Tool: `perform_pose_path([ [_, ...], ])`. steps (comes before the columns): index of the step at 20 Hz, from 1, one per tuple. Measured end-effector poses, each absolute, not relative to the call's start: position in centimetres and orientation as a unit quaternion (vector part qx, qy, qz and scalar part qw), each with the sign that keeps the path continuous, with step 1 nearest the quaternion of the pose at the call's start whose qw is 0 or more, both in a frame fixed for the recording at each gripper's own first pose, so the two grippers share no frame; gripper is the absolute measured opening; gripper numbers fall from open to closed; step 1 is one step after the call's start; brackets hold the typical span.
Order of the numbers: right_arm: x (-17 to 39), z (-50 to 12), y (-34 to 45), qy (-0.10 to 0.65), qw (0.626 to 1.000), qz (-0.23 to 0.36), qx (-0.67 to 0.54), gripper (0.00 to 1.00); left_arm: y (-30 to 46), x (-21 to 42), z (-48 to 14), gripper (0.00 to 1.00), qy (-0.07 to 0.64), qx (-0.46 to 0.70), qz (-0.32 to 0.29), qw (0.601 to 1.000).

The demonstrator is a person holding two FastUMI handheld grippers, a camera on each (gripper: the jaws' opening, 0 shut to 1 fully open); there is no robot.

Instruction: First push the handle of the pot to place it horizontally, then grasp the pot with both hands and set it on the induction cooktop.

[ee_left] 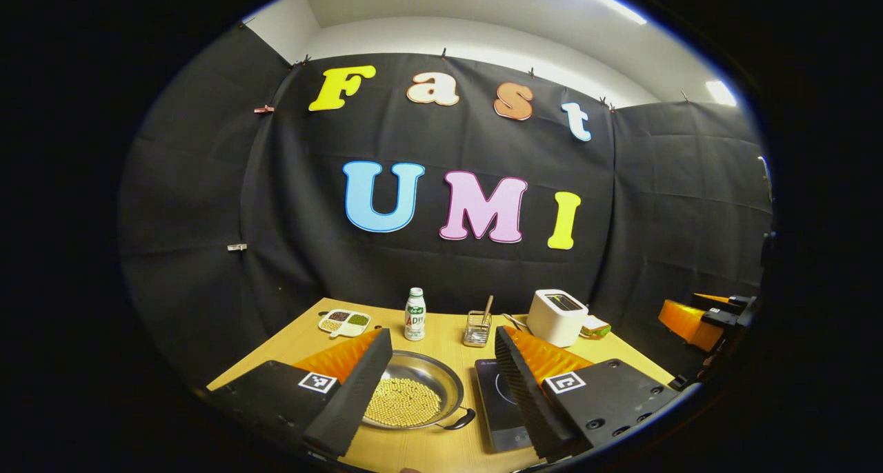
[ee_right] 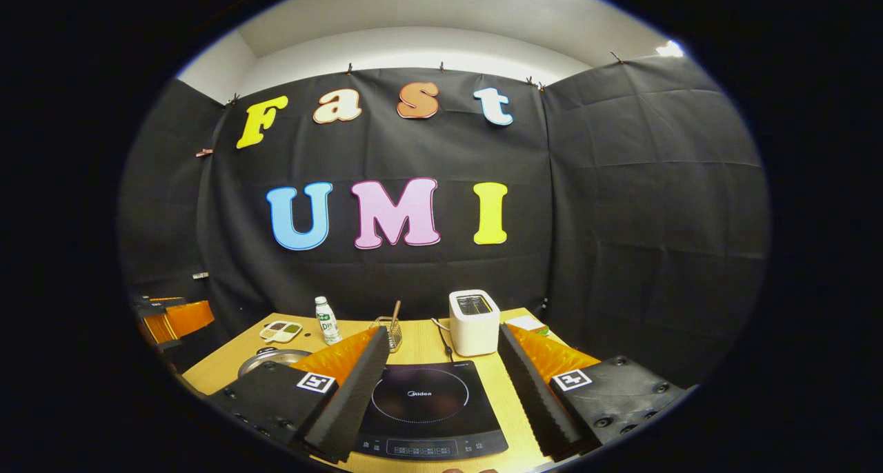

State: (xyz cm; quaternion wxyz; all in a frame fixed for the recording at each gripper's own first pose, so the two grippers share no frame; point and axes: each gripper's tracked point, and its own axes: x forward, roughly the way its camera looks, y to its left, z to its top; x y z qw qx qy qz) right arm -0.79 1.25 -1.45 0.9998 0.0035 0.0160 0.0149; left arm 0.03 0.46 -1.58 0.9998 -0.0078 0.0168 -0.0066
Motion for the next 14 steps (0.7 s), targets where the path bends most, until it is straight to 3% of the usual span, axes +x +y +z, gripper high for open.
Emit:
perform_pose_path([
  [14,0.5,-2.2,1.1,0.026,1.0,0.001,0.003,0.99,1.8,1.3,-2.9,0.94,0.03,-0.014,-0.002,0.999],
])
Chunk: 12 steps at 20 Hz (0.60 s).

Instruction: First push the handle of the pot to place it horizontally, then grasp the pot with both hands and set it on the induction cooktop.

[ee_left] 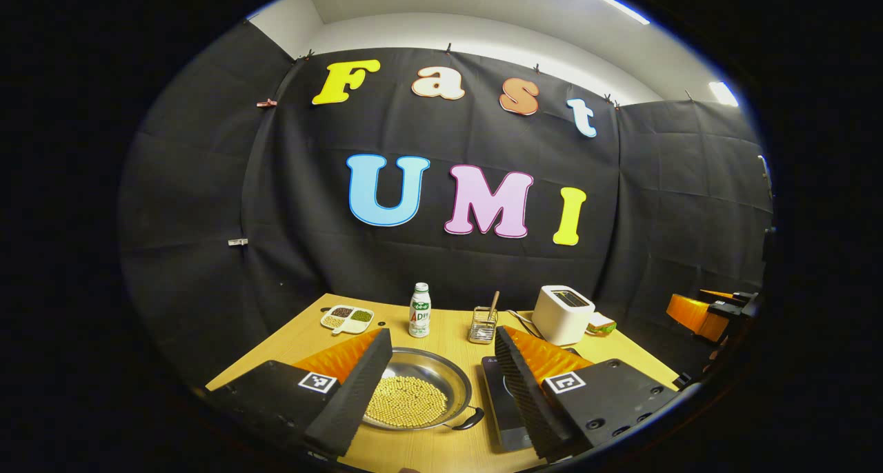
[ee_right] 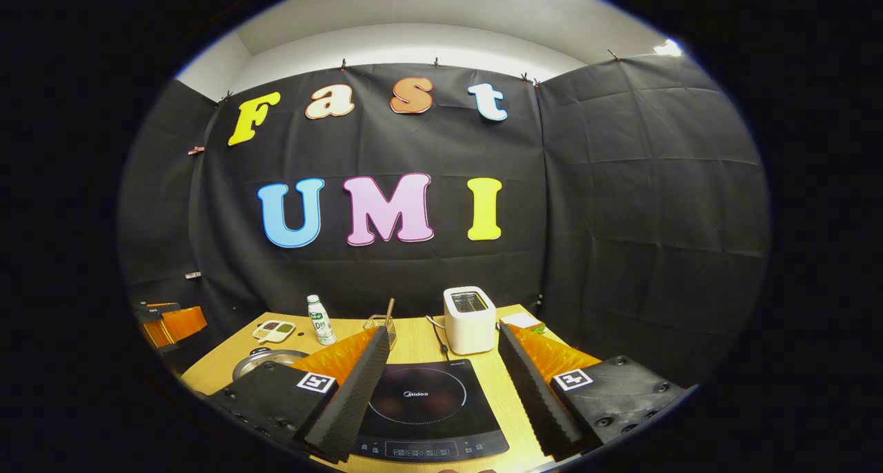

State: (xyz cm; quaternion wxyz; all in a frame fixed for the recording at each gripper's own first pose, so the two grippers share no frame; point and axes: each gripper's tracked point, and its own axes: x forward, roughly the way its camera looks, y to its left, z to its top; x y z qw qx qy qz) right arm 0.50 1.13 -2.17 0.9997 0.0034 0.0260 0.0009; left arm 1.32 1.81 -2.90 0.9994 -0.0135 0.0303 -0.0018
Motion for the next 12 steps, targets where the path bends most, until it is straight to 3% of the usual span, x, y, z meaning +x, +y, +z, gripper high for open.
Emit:
perform_pose_path([
  [12,5.4,-2.4,-0.2,0.058,0.998,0.008,0.012,0.99,1.2,4.3,-4.3,0.93,0.091,0.016,-0.016,0.996],
])
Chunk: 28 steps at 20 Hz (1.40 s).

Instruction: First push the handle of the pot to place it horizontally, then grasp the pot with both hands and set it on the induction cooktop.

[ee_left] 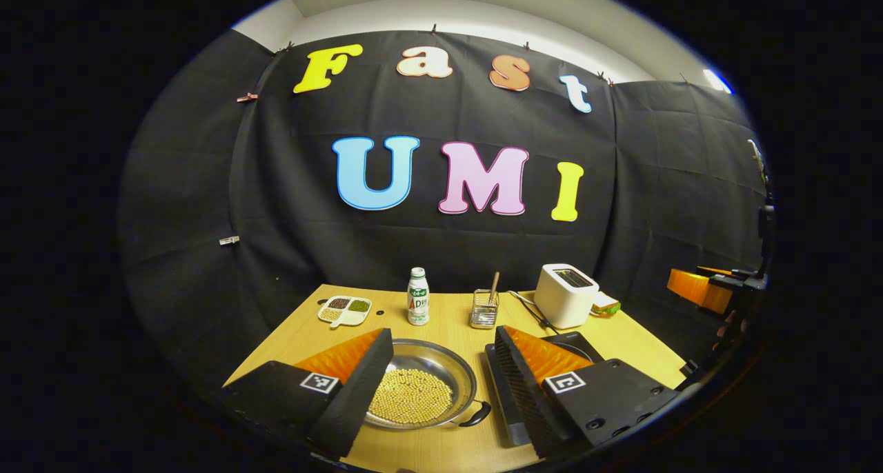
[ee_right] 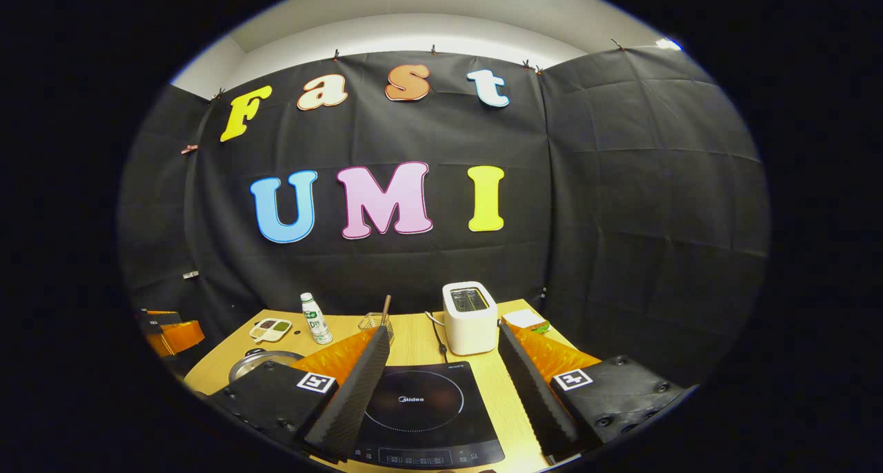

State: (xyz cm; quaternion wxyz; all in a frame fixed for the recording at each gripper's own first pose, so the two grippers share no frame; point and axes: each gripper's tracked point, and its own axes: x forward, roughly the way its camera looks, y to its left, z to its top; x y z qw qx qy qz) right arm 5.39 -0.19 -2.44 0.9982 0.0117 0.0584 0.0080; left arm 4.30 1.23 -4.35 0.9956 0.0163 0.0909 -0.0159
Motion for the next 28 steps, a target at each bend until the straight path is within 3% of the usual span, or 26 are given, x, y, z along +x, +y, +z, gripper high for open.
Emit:
perform_pose_path([
  [4,7.8,-3.2,-0.8,0.081,0.996,0.018,0.023,0.99,1.4,5.0,-6.8,0.8,0.146,0.015,-0.01,0.989],
  [5,8.3,-3.3,-0.9,0.084,0.996,0.023,0.026,0.99,1.2,5.2,-7.4,0.65,0.157,0.014,-0.011,0.987],
  [6,9.0,-3.5,-0.9,0.085,0.996,0.028,0.028,0.99,1.1,5.5,-8.3,0.61,0.171,0.013,-0.012,0.985],
  [7,9.4,-3.6,-1.1,0.085,0.995,0.034,0.029,0.99,1.2,5.6,-9.1,0.51,0.184,0.013,-0.007,0.983],
  [10,10.7,-4.3,-1.5,0.094,0.994,0.048,0.035,0.98,0.8,5.9,-11.5,0.39,0.222,0.001,0.002,0.975],
  [14,12.2,-6.9,-1.9,0.135,0.988,0.063,0.047,0.99,-0.5,5.9,-14.0,0.08,0.264,-0.003,0.01,0.964],
  [21,13.2,-8.7,-2.1,0.157,0.98,0.107,0.06,0.98,-1.8,4.9,-18.4,0.05,0.325,-0.004,0.016,0.946],
  [28,12.8,-11.1,-3.7,0.196,0.974,0.097,0.064,0.98,-0.8,2.9,-24.1,0.05,0.391,0.034,-0.008,0.92],
])
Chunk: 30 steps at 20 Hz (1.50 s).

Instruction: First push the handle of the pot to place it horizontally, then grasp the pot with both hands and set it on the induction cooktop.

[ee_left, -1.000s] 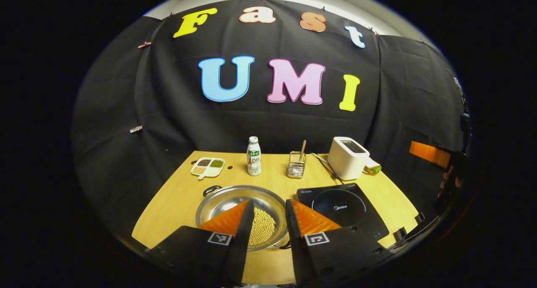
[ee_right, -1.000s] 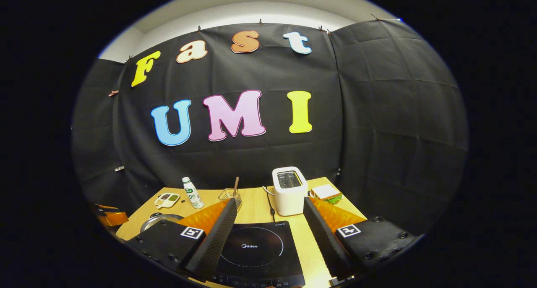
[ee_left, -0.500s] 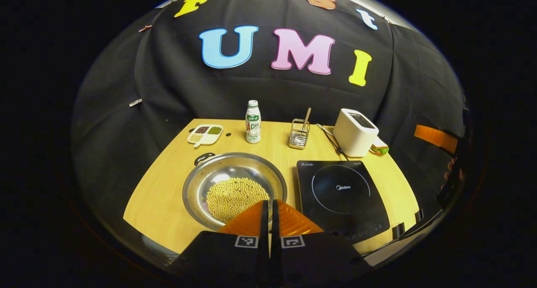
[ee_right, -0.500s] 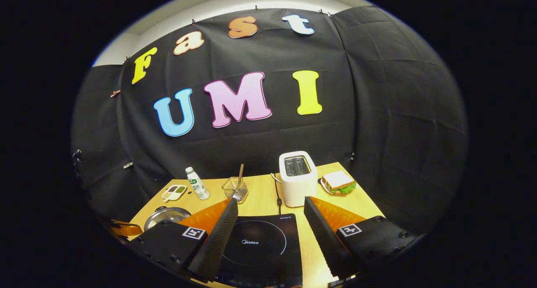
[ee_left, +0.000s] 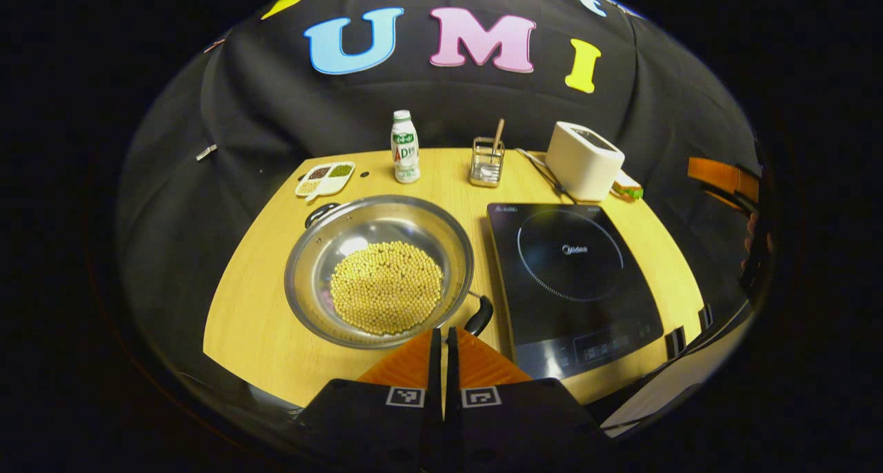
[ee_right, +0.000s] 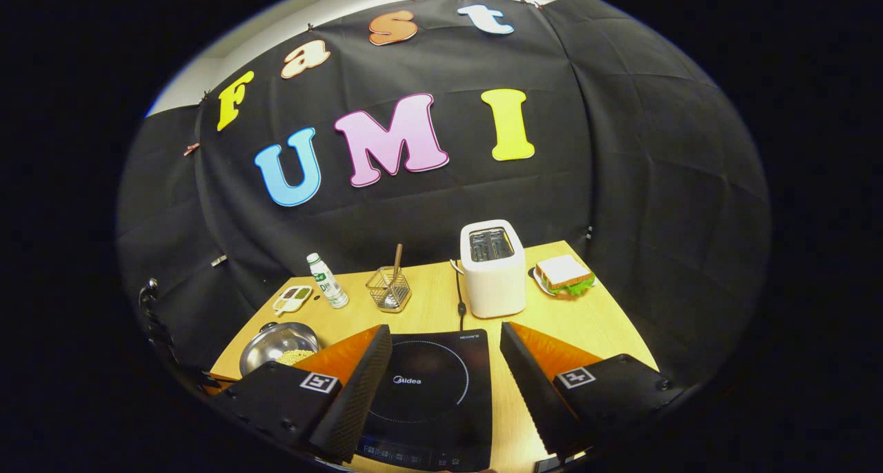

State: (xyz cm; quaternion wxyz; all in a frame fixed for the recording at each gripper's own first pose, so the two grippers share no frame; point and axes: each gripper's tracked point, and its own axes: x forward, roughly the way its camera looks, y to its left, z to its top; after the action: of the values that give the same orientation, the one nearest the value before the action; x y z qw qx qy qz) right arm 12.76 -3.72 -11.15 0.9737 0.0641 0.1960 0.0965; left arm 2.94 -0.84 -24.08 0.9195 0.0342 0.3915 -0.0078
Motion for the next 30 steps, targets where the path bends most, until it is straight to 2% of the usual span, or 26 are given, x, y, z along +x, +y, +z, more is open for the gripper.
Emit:
perform_pose_path([
  [7,11.5,-10.6,-3.6,0.187,0.979,0.051,0.057,0.99,0.8,1.8,-28.5,0.05,0.426,0.085,-0.074,0.897],
  [17,7.7,-9.4,-3.8,0.173,0.984,-0.024,0.029,0.98,1.3,3.6,-32.7,0.05,0.448,0.125,-0.148,0.873],
  [24,5.9,-9.0,-5.0,0.167,0.983,-0.069,0.025,0.98,-1.6,5.0,-33.6,0.05,0.446,0.118,-0.202,0.864],
  [30,4.9,-8.9,-6.3,0.162,0.981,-0.101,0.028,0.98,-2.7,6.2,-33.7,0.05,0.451,0.084,-0.21,0.863],
])
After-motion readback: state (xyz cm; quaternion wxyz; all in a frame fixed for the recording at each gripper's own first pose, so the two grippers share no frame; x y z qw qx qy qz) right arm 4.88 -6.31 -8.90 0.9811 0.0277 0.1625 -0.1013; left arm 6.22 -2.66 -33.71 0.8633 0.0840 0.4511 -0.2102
